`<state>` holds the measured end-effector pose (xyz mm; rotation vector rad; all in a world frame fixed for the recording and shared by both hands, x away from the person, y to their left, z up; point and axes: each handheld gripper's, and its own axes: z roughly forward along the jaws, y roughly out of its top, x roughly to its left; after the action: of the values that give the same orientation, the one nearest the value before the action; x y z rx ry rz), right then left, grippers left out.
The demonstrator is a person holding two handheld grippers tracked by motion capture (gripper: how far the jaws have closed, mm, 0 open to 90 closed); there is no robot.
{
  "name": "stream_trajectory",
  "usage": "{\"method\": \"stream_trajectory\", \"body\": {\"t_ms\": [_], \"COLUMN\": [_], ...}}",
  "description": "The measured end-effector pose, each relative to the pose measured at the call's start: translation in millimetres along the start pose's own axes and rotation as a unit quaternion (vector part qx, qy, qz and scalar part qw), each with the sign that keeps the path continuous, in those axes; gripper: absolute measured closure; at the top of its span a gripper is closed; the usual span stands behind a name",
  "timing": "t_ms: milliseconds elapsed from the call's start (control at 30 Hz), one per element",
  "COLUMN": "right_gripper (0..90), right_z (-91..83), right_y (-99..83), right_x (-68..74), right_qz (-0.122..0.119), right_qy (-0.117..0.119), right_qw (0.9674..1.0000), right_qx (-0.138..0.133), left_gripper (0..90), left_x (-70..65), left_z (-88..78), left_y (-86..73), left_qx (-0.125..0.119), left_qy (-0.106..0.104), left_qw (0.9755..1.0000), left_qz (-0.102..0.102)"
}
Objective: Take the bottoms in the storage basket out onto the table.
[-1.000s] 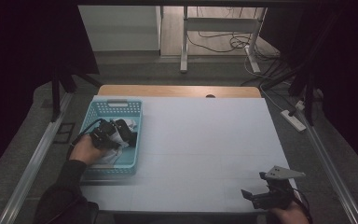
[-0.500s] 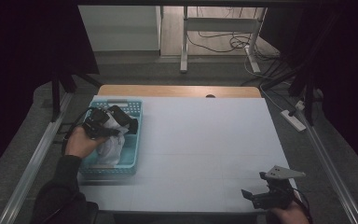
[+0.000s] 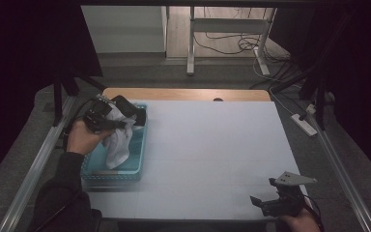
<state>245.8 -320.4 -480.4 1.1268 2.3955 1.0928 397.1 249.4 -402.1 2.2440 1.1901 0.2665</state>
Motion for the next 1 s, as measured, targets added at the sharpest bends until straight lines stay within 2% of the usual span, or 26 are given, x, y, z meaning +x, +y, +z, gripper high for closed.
{"method": "stream_trajectory", "body": {"t_ms": [600,1000], "right_gripper": [1.4,1.4], "right_z": [-0.6,-0.7], "right_y": [-0.4,-0.5], "right_x": [-0.6,-0.9], "right_qz": [0.003,0.004], "right_qy": [0.0,0.0], "right_qw": [1.0,1.0], "right_qx": [-0.004,-0.005], "left_gripper": [77.8,77.7], "left_x": [-16.9,-30.4], "left_z": [-23.8,-26.9], "left_y": [31.0,49.9], "left_qx": [-0.036,-0.05], "left_qy": [-0.003,-0.013], "left_qw": [0.9991,0.9979], "left_qz": [0.023,0.04]}}
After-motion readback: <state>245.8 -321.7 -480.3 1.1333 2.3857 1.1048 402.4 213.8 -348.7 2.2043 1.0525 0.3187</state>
